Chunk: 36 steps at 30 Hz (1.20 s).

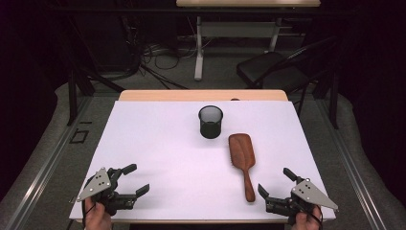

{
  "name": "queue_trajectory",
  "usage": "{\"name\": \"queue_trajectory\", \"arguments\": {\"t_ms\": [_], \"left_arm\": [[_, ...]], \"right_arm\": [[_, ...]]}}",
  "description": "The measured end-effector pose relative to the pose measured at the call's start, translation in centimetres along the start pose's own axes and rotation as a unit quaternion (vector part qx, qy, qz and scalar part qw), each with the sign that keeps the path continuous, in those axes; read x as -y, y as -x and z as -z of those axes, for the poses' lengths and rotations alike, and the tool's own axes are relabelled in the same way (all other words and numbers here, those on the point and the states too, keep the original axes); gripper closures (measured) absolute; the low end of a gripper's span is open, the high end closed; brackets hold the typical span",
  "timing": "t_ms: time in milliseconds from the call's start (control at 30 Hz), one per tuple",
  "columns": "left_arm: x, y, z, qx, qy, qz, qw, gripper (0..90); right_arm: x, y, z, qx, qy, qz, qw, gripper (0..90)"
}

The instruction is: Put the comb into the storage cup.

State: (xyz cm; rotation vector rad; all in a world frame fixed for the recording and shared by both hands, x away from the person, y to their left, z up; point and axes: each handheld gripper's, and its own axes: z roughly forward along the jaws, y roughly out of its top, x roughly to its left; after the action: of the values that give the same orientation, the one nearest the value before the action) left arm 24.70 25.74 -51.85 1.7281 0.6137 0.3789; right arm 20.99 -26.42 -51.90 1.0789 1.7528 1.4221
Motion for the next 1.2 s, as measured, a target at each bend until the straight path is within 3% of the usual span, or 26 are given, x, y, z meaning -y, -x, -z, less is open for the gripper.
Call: {"name": "queue_trajectory", "arguments": {"t_ms": [200,633,800,967,1000,1200], "left_arm": [[0.0,0.1,0.0,-0.004,0.002,0.001,1.0000,15.7],[0.0,0.6,0.2,-0.007,-0.006,-0.008,0.9999,15.8],[0.1,0.6,0.1,-0.009,-0.007,-0.005,0.9999,15.7],[0.1,0.6,0.0,-0.010,-0.009,-0.006,0.9999,15.8],[0.0,0.6,0.0,-0.008,-0.010,-0.007,0.9999,15.8],[0.0,0.6,-0.1,-0.009,-0.006,-0.004,0.9999,15.7]], "right_arm": [[-0.1,-0.2,-0.1,0.016,-0.009,-0.003,0.9998,0.0],[-0.3,-0.3,0.0,0.015,-0.026,0.015,0.9994,0.0],[-0.7,-0.5,-0.7,0.015,-0.064,-0.013,0.9978,0.0],[-0.9,-1.1,-1.5,0.010,-0.089,-0.014,0.9959,0.0],[-0.9,-1.4,-2.0,0.010,-0.109,-0.011,0.9939,0.0],[-0.8,-2.4,-3.3,0.005,-0.146,-0.003,0.9893,0.2]]}}
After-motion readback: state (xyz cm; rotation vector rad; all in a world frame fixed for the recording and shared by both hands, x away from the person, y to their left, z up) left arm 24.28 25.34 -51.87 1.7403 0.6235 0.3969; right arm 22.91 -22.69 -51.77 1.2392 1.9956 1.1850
